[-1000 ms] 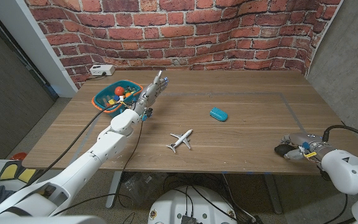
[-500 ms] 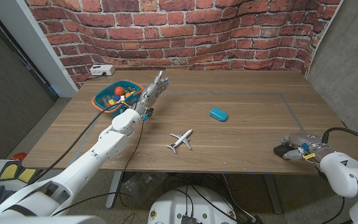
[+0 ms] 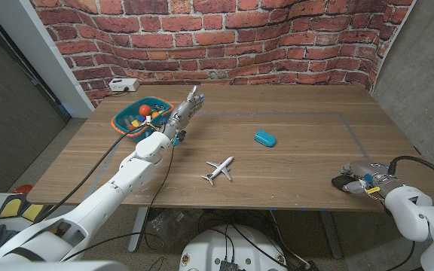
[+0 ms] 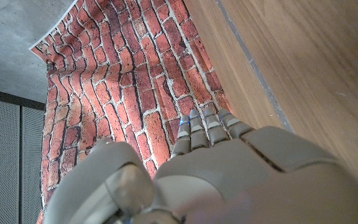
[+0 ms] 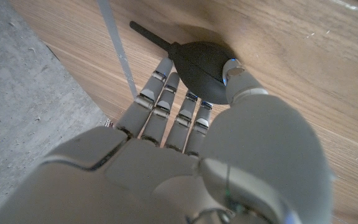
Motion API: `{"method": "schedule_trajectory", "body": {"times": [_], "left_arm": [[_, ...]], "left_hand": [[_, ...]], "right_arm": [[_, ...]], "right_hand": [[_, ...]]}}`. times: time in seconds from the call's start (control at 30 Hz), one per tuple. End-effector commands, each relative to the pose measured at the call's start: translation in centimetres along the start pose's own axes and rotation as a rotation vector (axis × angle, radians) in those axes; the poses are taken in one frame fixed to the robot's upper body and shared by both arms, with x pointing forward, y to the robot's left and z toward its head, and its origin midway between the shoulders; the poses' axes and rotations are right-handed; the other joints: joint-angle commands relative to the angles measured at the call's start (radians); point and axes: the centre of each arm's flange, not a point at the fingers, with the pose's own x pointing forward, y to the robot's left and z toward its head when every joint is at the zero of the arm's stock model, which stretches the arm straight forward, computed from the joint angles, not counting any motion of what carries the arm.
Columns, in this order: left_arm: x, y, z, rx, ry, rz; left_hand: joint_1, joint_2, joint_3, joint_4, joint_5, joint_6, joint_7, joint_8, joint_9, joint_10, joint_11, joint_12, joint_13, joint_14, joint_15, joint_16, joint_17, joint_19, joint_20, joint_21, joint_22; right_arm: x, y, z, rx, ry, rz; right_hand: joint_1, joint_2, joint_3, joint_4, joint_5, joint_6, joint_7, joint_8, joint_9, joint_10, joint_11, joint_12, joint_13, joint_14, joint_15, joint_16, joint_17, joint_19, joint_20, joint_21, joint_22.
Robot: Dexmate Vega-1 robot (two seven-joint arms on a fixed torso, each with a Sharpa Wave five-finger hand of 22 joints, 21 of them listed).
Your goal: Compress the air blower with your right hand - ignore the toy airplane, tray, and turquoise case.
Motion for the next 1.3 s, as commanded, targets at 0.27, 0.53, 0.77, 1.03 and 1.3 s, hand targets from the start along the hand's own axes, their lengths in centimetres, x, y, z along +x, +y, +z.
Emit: {"method": "schedule_trajectory", "body": {"times": [0.27,0.53,0.77,1.03,1.3], "left_arm": [[0.5,0.0,-0.2,-0.014,0.001,-0.006],[0.7,0.0,0.1,-0.011,0.0,-0.015],[0.6,0.1,0.6,-0.003,0.001,-0.017],[0.8,0.1,1.3,0.003,-0.007,-0.019],[1.6,-0.6,1.8,0.009,-0.008,-0.027]], "left_hand": [[0.0,0.009,-0.009,0.001,-0.004,0.012,-0.005,0.003,0.004,0.004,0.003,-0.002,0.003,0.011,0.003,-0.001,0.005,0.003,0.006,0.001,0.004],[0.001,0.01,-0.009,0.001,-0.004,0.013,-0.007,0.003,0.004,0.004,0.003,-0.002,0.003,0.01,0.003,-0.001,0.005,0.0,0.008,0.0,0.004],[0.002,0.011,-0.01,0.001,-0.005,0.014,-0.007,0.002,0.004,0.007,0.001,-0.002,0.003,0.012,0.003,-0.001,0.005,-0.001,0.009,0.0,0.004],[0.002,0.012,-0.011,0.001,-0.005,0.016,-0.006,0.002,0.004,0.006,0.0,-0.002,0.003,0.011,0.003,-0.002,0.005,-0.001,0.009,0.0,0.004],[0.003,0.013,-0.012,0.001,-0.006,0.015,-0.008,0.001,0.005,0.005,0.001,-0.003,0.003,0.012,0.003,-0.001,0.005,0.0,0.01,0.0,0.004]], "right_arm": [[-1.6,-1.8,0.6,-0.025,0.019,-0.11],[-3.4,-3.1,0.6,-0.008,0.049,-0.174],[-5.1,-4.4,1.1,0.003,0.052,-0.24],[-6.5,-5.8,1.4,0.026,0.049,-0.31],[-8.1,-6.6,1.3,0.056,0.053,-0.398]], "right_hand": [[0.004,0.019,-0.002,0.006,-0.015,0.064,-0.002,0.016,0.002,0.061,-0.006,0.009,0.002,0.063,-0.157,0.011,0.002,0.04,-0.146,0.03,0.008],[0.005,0.024,-0.002,0.006,-0.017,0.075,-0.002,0.016,0.002,0.068,-0.006,0.007,0.002,0.072,-0.158,0.009,0.003,0.048,-0.147,0.036,0.01],[0.002,0.027,-0.004,0.008,-0.02,0.074,0.0,0.013,0.002,0.07,-0.006,0.004,0.002,0.074,-0.156,0.006,0.003,0.047,-0.147,0.037,0.01],[-0.001,0.028,-0.006,0.01,-0.022,0.074,-0.001,0.011,0.002,0.07,-0.004,0.001,0.002,0.075,-0.155,0.003,0.004,0.046,-0.147,0.038,0.011],[-0.002,0.029,-0.007,0.01,-0.023,0.077,-0.003,0.01,0.002,0.073,-0.005,-0.002,0.002,0.079,-0.156,0.001,0.004,0.046,-0.147,0.04,0.011]]}}
